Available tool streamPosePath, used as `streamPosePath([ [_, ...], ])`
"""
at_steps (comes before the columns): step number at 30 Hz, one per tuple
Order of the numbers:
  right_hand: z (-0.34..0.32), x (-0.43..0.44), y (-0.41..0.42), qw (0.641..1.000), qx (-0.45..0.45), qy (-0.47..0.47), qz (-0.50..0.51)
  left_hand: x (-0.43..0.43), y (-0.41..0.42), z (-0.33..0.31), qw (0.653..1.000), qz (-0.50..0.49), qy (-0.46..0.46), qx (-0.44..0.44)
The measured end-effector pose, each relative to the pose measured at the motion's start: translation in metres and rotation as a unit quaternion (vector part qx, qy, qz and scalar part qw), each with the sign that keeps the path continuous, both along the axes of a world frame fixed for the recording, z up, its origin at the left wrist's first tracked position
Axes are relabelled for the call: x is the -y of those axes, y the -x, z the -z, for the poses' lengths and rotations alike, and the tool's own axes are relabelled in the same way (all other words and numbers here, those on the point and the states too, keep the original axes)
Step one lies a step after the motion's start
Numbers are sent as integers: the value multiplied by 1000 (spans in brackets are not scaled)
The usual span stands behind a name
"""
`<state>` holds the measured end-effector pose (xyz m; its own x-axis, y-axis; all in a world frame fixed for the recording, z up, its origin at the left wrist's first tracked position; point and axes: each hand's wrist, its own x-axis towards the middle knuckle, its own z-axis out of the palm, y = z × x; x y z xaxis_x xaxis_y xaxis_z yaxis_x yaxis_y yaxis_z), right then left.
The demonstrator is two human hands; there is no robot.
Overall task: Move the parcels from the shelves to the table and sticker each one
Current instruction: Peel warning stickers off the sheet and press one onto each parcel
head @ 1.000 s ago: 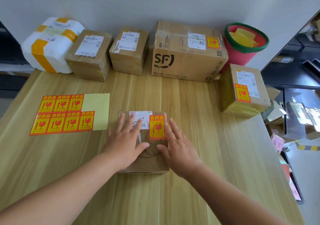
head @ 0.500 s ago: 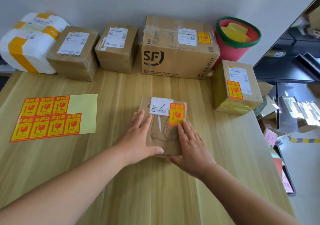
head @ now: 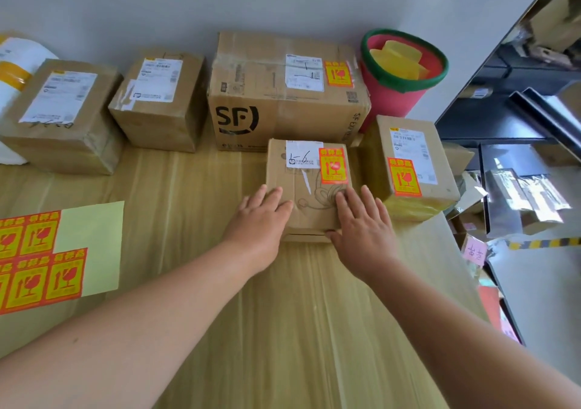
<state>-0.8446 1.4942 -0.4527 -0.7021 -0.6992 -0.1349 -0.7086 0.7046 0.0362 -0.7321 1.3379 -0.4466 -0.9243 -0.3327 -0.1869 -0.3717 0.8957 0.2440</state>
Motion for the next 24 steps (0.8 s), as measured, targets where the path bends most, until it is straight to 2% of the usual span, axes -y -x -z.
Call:
streamPosePath([
  [10, 3, -7, 27, 998, -38, -33, 37, -3, 37, 8, 998, 39, -36, -32],
  [15, -1, -9, 28, 996, -48, -51, 52, -1, 40, 6, 996, 70, -61, -15],
  [19, -8, -3, 18, 999, -25, -22, 43, 6, 32, -2, 995, 72, -62, -11],
  [24, -18, 28, -10, 998, 47, 27, -14, 26, 0, -23, 999, 23, -26, -7],
])
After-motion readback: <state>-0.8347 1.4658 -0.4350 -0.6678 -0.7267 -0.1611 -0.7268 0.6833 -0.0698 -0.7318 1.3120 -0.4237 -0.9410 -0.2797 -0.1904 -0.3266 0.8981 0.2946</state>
